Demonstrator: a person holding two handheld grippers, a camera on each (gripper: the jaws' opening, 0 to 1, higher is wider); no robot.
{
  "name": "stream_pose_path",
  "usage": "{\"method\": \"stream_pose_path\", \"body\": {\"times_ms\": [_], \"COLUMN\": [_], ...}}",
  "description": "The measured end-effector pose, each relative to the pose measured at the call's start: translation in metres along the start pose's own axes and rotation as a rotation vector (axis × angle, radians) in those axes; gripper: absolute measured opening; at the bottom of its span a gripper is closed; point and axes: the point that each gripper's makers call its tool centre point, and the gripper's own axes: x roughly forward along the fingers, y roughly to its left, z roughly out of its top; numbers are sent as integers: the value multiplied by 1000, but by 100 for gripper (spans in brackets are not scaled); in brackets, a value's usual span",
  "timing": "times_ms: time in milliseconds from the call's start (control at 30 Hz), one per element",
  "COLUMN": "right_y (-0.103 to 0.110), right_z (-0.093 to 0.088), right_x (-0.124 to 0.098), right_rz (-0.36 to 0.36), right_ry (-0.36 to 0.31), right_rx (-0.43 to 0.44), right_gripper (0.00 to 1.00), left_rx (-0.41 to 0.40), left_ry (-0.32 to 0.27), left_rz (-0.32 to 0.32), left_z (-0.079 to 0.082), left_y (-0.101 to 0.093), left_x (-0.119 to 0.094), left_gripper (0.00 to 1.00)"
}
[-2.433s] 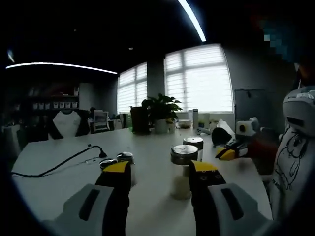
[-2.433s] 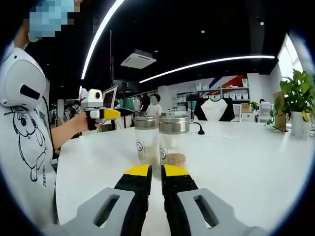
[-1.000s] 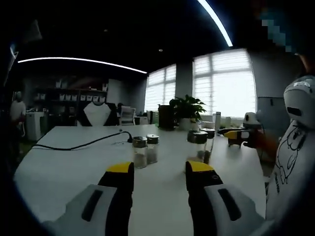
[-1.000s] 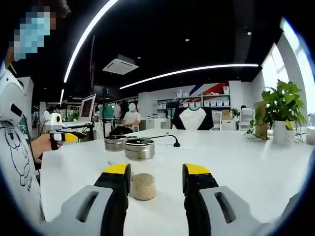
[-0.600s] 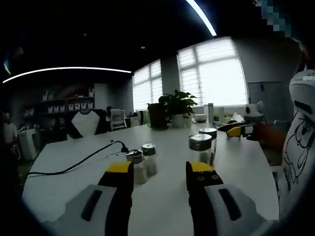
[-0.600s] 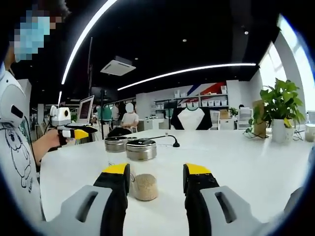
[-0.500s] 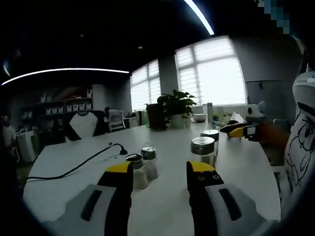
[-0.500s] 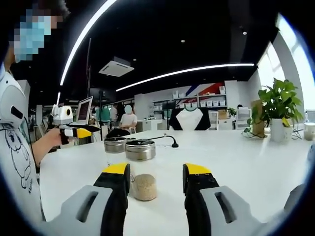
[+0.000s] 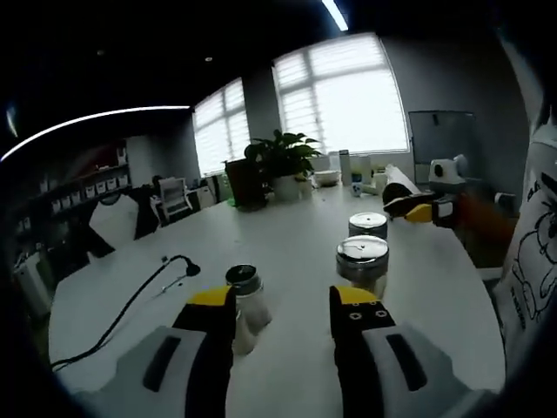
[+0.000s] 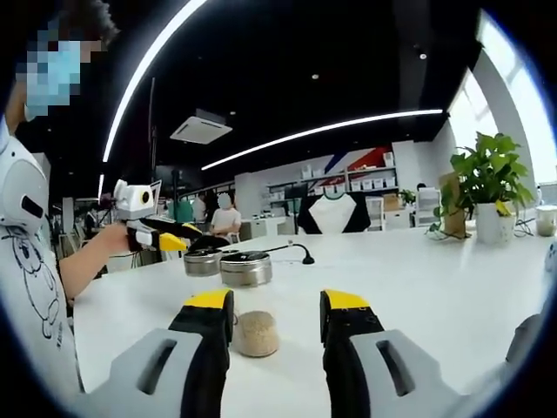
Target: Rotate the seasoning bottle until the label or dispensing opening points toward the visible target arrow and the bottle remains upright within the marked orientation range
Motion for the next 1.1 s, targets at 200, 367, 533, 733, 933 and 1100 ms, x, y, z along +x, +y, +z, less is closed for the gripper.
{"method": "stream_pose_path", "body": {"times_ms": [200, 367, 533, 733, 933, 1100], "right_y": [-4, -5, -5, -7, -12, -13], "right_z": [-1, -9, -14, -14, -18, -18], "right_x": [-4, -7, -8, -12, -15, -17], "right_rz": [-5, -4, 1, -7, -19, -23], "right_ry": [-8, 1, 5, -3, -5, -7], "right_rx": [5, 33, 43, 55, 66, 71], "right_gripper": [37, 37, 37, 36, 36, 36], "left_rx": [-30, 51, 54, 22, 32, 28], "left_ry": [25, 127, 181, 248, 285, 322], "left_rz": [-90, -108, -138, -138, -142, -155], "left_z": [14, 7, 1, -10, -13, -22], "left_y": [8, 14, 19, 34, 41, 43], "left_x": [20, 40, 57, 74, 84, 96], "left_gripper": [42, 44, 45, 46, 46, 46]}}
